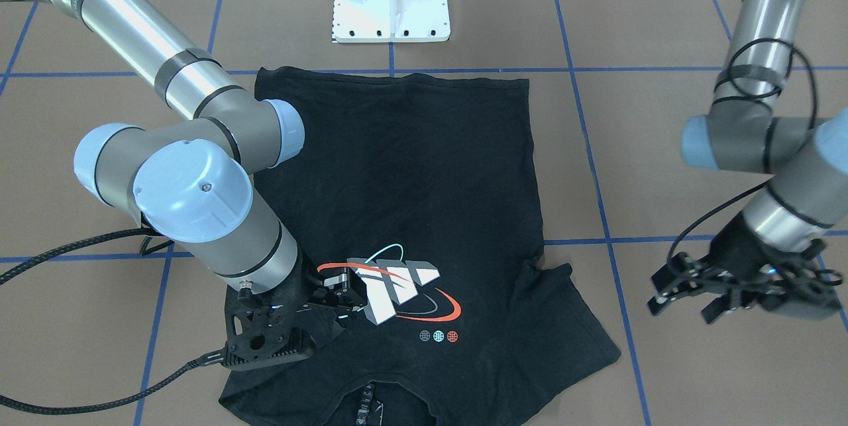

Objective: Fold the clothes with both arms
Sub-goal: 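Reach the left gripper to its nearest sleeve while the right gripper holds by the collar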

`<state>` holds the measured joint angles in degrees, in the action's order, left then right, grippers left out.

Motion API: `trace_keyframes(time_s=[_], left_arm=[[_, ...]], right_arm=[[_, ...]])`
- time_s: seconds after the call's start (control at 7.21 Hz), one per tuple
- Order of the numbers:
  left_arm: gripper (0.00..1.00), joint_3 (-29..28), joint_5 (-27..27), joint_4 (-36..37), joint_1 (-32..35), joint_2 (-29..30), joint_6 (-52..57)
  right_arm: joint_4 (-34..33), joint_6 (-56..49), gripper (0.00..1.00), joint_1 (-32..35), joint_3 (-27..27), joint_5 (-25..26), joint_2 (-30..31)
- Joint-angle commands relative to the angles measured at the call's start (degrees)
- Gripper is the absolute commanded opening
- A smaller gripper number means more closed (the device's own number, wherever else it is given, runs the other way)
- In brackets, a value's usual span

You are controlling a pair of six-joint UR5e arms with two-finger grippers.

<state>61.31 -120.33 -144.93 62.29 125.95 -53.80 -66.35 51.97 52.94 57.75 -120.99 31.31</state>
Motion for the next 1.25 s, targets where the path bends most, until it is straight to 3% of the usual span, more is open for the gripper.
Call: trace_keyframes(time_s=[0.0,0.28,0.69,1.11], left_arm=[[0.96,-9.3,3.3,-6.8,-2.2,3.8,-2.2],[0.87,-9.8,7.7,-6.8,-5.5,3.9,-2.2],[0.87,-16.6,11.3,-7.0,-6.8,7.2,-2.3],[0.86,-21.4,11.4,-10.8,-7.4,7.4,-2.3]], right_arm=[[0.1,-0.1,1.00,0.1,0.3,-0.1,0.2],[0.0,0.1,1.00,0.1,0.3,0.0,0.4],[0.1,0.1,1.00,0.0,0.2,0.2,0.9],[0.1,0.0,1.00,0.0,-0.1,0.3,0.9]])
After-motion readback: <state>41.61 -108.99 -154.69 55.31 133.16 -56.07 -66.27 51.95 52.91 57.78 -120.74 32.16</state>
